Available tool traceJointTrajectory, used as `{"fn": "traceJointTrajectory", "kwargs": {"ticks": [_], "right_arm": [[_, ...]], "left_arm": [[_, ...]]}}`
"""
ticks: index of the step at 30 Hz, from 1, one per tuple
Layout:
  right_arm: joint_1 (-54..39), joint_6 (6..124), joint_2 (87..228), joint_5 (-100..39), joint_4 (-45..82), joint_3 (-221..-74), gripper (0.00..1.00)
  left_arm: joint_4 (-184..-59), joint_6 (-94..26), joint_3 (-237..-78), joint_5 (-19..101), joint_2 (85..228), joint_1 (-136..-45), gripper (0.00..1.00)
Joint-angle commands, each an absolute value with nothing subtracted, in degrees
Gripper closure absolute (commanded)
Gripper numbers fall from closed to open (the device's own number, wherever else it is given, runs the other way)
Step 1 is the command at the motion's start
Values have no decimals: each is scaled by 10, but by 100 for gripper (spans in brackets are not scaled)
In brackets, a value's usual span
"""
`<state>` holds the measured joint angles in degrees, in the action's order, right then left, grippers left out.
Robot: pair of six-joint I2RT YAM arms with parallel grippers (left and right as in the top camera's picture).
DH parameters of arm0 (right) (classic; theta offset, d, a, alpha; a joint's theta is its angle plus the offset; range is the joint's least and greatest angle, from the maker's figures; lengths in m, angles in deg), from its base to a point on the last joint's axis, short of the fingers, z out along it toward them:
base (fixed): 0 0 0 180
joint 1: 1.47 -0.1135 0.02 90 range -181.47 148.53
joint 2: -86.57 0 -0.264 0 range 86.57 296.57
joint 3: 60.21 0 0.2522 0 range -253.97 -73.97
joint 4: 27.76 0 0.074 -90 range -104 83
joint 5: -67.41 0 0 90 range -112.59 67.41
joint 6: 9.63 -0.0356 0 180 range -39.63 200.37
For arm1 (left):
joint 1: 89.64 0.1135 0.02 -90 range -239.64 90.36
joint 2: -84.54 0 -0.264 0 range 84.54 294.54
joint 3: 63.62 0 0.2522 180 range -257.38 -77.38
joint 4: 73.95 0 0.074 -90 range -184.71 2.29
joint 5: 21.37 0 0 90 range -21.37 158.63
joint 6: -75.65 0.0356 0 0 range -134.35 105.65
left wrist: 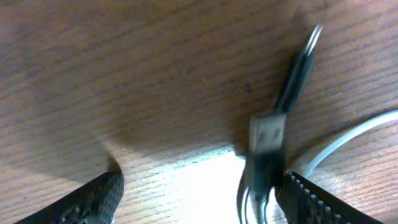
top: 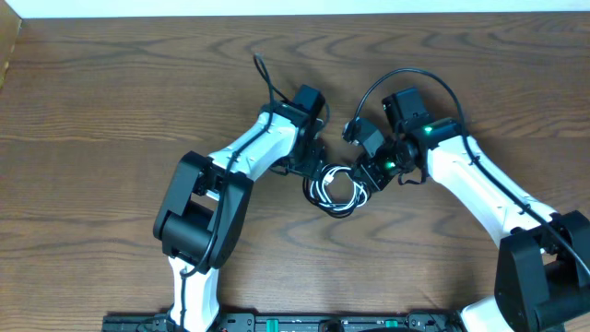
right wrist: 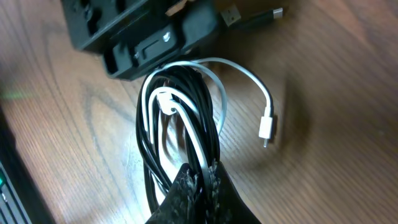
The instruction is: Untangle cables
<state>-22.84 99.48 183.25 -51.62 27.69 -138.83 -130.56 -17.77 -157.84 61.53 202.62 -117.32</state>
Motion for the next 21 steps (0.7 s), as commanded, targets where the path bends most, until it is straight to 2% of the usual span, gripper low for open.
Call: {"fn": "traceJointTrajectory", "kwargs": {"ticks": [1, 16, 21], "right_arm": [[-242, 1012, 1824, -542, 271, -1377, 98], [-242, 1005, 1824, -529, 271, -1377, 99], [-242, 1005, 1824, -529, 272, -1377, 99]], "left_arm": [[-1305, -185, -1576, 569, 2051, -1167, 17], [-1339, -117, -1570, 543, 2052, -1171, 16], [-1324, -120, -1561, 588, 2057, -1176, 16]]}}
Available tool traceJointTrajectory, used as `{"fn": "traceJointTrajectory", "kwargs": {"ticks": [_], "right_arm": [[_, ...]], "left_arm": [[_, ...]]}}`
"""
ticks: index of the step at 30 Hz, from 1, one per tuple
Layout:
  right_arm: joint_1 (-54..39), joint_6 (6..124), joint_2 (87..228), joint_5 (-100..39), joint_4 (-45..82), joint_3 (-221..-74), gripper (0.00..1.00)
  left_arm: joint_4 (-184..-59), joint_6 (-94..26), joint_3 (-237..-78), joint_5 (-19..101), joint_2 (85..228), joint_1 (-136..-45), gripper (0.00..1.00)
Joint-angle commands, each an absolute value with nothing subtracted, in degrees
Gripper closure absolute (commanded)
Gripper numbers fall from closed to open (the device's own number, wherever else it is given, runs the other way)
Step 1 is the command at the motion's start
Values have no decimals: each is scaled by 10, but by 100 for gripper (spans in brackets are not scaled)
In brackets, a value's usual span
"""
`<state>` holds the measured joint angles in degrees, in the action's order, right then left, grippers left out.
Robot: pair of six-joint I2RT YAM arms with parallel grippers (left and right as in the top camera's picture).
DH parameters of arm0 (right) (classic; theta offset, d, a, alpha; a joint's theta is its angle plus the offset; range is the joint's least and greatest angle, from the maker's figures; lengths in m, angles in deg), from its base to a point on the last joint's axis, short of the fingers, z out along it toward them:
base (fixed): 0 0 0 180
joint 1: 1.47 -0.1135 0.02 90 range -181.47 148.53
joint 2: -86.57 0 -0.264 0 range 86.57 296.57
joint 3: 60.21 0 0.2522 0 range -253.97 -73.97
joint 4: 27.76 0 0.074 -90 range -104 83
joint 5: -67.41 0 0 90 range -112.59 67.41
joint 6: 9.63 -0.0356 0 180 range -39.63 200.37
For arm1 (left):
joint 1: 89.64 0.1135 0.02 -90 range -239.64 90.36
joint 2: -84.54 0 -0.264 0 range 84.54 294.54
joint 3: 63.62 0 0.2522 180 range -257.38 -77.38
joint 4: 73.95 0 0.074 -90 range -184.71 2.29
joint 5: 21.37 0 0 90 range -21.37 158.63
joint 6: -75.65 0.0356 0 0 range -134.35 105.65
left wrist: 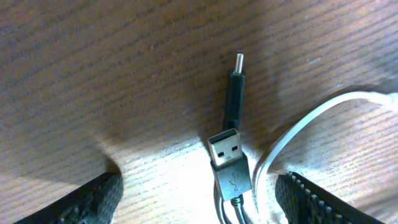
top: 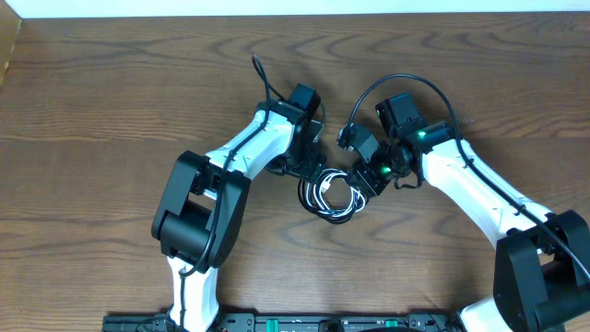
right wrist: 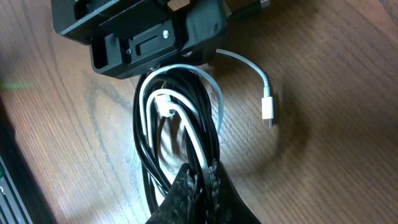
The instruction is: Untangle cables
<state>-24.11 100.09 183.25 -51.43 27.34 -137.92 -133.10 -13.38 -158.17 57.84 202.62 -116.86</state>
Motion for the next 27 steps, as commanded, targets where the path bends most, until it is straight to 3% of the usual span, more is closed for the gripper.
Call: {"fn": "traceJointTrajectory", "kwargs": {"ticks": [1, 8, 13, 22, 27], "right_arm": [[-242, 1005, 1824, -529, 272, -1377, 99], [-242, 1005, 1824, -529, 272, -1377, 98], [-242, 1005, 1824, -529, 274, -1377, 97], [-242, 906, 1825, -454, 255, -1376, 96], [-242, 812, 1829, -408, 246, -1375, 87]], "left_arm": [[-1324, -120, -1561, 597, 2062, -1180, 16], [-1325, -125, -1561, 672, 2088, -1198, 16], [-1326, -244, -1561, 812, 2088, -1190, 18], [-1332, -293, -1561, 803, 2088, -1156, 18], [-1333, -292, -1561, 783, 2088, -1154, 18]]}}
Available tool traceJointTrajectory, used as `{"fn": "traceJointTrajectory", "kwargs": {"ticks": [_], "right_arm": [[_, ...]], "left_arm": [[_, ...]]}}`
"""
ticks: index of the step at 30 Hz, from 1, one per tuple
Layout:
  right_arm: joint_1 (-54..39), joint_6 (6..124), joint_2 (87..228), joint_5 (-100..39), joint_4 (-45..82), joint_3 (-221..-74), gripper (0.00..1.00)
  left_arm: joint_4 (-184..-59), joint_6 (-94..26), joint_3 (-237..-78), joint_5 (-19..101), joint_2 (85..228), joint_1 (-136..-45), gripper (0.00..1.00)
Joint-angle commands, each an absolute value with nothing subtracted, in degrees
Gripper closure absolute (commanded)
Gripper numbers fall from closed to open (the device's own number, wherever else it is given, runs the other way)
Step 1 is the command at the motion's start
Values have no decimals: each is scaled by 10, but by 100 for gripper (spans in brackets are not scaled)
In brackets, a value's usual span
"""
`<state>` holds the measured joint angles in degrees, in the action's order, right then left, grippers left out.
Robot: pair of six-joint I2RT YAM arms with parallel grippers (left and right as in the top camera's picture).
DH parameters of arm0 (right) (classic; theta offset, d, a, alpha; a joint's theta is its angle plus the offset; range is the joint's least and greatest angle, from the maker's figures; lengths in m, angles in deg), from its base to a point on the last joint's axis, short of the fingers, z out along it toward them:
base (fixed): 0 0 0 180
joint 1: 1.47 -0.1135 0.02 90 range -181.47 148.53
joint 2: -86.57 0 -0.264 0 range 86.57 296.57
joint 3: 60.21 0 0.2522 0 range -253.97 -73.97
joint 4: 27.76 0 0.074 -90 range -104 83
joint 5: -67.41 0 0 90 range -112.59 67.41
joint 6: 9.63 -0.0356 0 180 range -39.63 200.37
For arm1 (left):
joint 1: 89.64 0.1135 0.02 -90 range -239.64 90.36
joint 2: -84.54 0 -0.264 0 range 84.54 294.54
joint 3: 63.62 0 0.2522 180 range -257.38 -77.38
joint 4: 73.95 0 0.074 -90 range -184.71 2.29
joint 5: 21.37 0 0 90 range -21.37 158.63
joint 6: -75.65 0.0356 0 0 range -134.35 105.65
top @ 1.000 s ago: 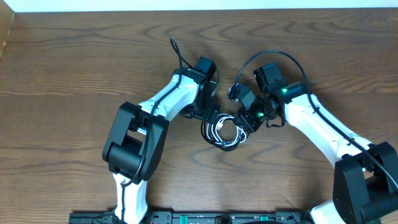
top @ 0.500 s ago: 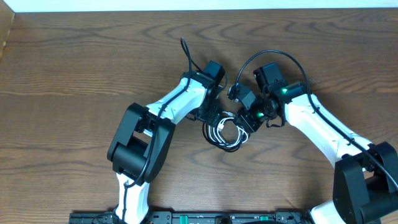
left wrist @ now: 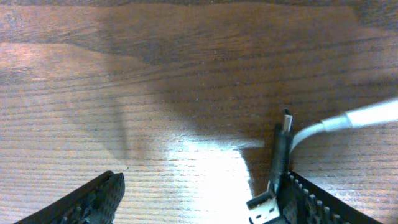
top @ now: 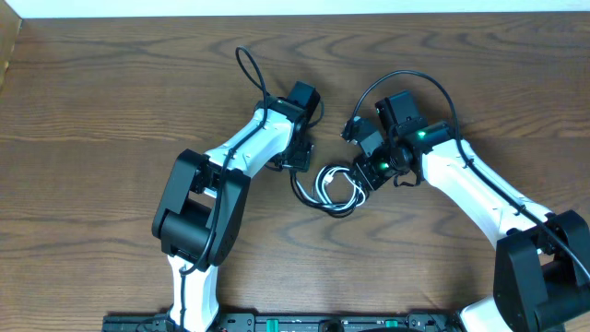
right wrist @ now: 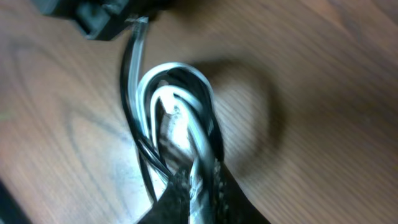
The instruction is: Untangle cables
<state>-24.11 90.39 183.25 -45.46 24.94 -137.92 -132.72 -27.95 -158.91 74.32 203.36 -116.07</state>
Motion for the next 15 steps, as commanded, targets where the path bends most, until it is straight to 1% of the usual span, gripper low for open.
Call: {"fn": "traceJointTrajectory", "kwargs": {"ticks": [1, 5, 8, 13, 15], "right_arm": [[-242, 790, 1831, -395, 245, -1373, 85], [-242, 736, 1847, -360, 236, -1367, 79], [-242, 731, 1864, -361, 229, -1367, 75], [-242, 727, 1900, -362, 215, -1367, 64], [-244, 736, 1916, -364, 204, -1367, 57]], "left_arm": [[-1333, -292, -1561, 783, 2088, -1154, 18], [-1333, -292, -1561, 783, 2088, -1154, 18], [-1333, -292, -1561, 783, 2088, -1154, 18], [-1337, -290, -1561, 783, 2087, -1154, 18], [-1339, -290, -1561, 783, 2087, -1154, 18]]}}
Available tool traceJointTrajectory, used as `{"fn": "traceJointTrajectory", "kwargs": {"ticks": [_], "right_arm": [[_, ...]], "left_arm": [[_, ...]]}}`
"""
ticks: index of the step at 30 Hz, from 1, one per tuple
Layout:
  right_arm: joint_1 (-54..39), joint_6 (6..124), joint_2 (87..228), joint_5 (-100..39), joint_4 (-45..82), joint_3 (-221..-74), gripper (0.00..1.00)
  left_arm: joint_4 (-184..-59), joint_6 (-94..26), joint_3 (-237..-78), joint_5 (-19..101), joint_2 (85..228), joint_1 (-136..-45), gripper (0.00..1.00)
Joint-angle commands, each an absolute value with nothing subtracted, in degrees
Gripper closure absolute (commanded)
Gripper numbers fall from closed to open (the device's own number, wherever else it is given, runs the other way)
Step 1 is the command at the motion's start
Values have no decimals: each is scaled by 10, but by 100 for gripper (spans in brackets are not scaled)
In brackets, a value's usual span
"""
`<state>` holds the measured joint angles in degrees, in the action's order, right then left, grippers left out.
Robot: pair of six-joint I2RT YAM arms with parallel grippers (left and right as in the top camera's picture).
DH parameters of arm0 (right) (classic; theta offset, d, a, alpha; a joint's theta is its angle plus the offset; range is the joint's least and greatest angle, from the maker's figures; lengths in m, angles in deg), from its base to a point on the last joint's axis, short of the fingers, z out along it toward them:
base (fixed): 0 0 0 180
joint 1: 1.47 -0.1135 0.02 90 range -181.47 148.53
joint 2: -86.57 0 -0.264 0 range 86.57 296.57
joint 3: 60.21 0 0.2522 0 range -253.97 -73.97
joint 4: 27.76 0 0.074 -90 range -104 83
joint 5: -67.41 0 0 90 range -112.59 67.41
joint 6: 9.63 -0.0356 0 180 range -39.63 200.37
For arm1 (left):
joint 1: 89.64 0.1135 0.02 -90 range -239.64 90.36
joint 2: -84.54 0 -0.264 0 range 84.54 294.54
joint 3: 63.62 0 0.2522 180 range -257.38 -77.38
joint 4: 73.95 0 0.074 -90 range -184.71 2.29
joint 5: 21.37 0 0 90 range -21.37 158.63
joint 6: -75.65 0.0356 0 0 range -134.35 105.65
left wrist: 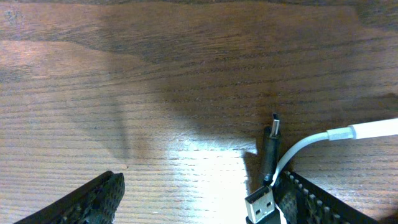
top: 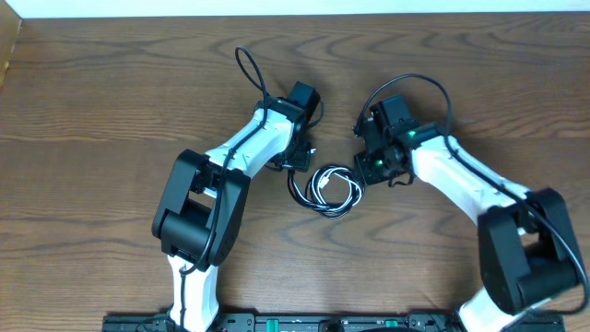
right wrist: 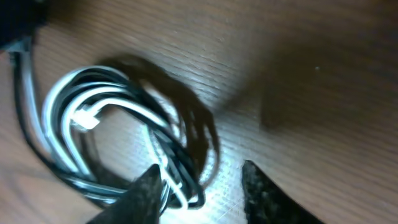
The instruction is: Untangle cables
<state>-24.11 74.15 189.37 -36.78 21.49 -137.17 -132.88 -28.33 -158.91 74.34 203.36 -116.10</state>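
A coil of black and white cables (top: 328,190) lies on the wooden table between the two arms. In the right wrist view the coil (right wrist: 106,134) is at the left, one loop touching the left finger; my right gripper (right wrist: 202,193) is open. My left gripper (left wrist: 205,205) is open over bare wood. A black USB-A plug (left wrist: 261,208) and a thin black plug (left wrist: 272,134) lie just inside its right finger, and a white cable end (left wrist: 367,129) runs off to the right. In the overhead view the left gripper (top: 300,159) is at the coil's upper left and the right gripper (top: 367,166) at its upper right.
Each arm's own black cable arcs above its wrist, one (top: 247,69) on the left and one (top: 406,83) on the right. The table's far edge (top: 295,13) runs along the top. Brown wood (top: 92,138) surrounds the coil.
My right gripper, shut on the coil's strands before, is now open and the coil lies loose on the table. The left gripper has stayed open in about the same place.
At first my right gripper was shut on the coiled cables, with the open left gripper close against the coil over the plug ends. Then the left gripper stood further from the coil, with a black strand drawn out toward it. Now the right gripper has let go.
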Motion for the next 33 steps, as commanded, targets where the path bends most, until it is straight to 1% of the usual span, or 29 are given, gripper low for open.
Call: {"fn": "traceJointTrajectory", "kwargs": {"ticks": [1, 5, 11, 14, 16, 20, 23, 24, 25, 26, 29, 31, 33], "right_arm": [[-244, 751, 1920, -370, 201, -1367, 55], [-245, 806, 1923, -401, 196, -1367, 50], [-245, 844, 1913, -454, 205, -1384, 49], [-245, 843, 1901, -469, 205, -1389, 49], [-245, 843, 1897, -504, 205, -1389, 50], [-244, 804, 1897, -604, 199, -1389, 59], [-245, 716, 1897, -617, 176, -1389, 81], [-246, 682, 1898, -617, 164, -1389, 85], [-247, 658, 1898, -617, 153, -1387, 85], [-249, 637, 1899, -615, 142, -1385, 83], [-253, 601, 1899, -615, 113, -1379, 81], [-257, 589, 1899, -615, 103, -1379, 82], [-262, 579, 1899, -612, 99, -1379, 85]], "left_arm": [[-1340, -290, -1561, 781, 2087, -1154, 18], [-1344, -290, -1561, 781, 2087, -1154, 18], [-1379, -290, -1562, 778, 2087, -1151, 18], [-1386, -278, -1562, 735, 2087, -1142, 18], [-1385, -278, -1562, 706, 2087, -1134, 18], [-1380, -278, -1562, 668, 2087, -1120, 18], [-1380, -277, -1562, 646, 2087, -1112, 18], [-1380, -277, -1562, 645, 2087, -1111, 18], [-1380, -277, -1562, 645, 2087, -1111, 18], [-1380, -277, -1562, 645, 2087, -1111, 18], [-1381, -274, -1562, 645, 2086, -1111, 18], [-1382, -269, -1564, 645, 2081, -1108, 18], [-1383, -269, -1567, 640, 2074, -1104, 18]]}}
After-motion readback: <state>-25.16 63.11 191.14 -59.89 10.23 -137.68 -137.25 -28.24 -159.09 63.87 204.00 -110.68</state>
